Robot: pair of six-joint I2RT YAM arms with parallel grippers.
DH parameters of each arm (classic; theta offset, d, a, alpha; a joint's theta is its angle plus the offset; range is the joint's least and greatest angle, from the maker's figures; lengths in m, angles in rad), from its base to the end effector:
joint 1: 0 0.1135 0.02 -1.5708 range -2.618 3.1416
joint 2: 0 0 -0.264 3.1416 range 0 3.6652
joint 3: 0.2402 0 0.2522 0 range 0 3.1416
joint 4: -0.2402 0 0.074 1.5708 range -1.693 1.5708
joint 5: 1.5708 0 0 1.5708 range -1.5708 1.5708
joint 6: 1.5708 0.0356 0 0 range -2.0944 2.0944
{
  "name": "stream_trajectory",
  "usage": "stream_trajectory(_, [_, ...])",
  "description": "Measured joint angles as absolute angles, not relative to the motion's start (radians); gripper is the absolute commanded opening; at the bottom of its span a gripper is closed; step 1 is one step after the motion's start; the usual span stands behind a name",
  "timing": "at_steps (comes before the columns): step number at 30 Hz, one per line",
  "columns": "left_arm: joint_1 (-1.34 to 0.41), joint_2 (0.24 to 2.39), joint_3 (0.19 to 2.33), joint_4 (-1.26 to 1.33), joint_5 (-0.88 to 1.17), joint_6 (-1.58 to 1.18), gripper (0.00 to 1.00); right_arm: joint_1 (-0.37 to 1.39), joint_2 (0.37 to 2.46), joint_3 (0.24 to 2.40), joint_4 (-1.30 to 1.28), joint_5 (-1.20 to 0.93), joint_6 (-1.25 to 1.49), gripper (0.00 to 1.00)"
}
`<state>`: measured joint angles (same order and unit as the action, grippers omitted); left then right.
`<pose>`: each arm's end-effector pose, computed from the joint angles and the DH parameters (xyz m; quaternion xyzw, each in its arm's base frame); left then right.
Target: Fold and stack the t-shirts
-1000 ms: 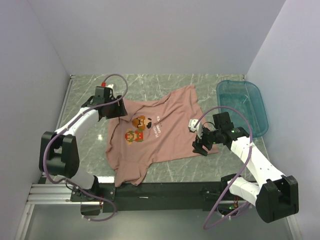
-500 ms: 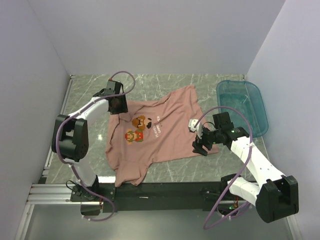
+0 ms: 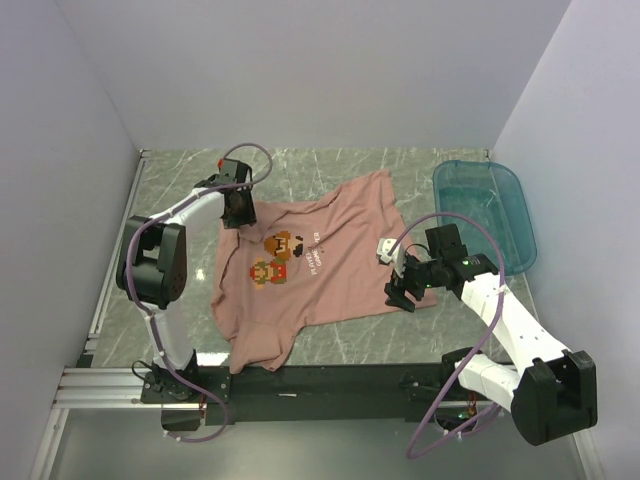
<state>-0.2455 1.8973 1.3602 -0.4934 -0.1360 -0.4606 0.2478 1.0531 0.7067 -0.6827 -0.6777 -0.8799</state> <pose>0.3912 -0.0930 0.1961 -0.1212 0.9540 -0.0306 0.2725 0.1812 0.0689 0.2290 -0.5608 0.7206 0.2260 0.3394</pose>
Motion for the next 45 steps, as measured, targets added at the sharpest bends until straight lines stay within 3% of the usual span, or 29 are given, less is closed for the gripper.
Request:
stream_trajectory(11, [-0.241,1.858,1.273,-0.497,-0.192,-0.455,0.48,0.248,1.053,0.707,-0.683,-0.678,-0.880,0.77])
stream_trajectory(38, [-0.226,1.879,1.272,-0.548,-0.249,-0.405,0.36,0.248,1.053,0.707,-0.685,-0.682,-0.884,0.77])
stream_trajectory(41, [-0.226,1.879,1.272,-0.550,-0.248,-0.405,0.27,0.248,1.053,0.707,-0.686,-0.682,-0.884,0.77])
stream_trajectory(45, [-0.226,1.879,1.272,-0.550,-0.248,-0.402,0.24,0.248,1.053,0.707,-0.688,-0.682,-0.884,0.77])
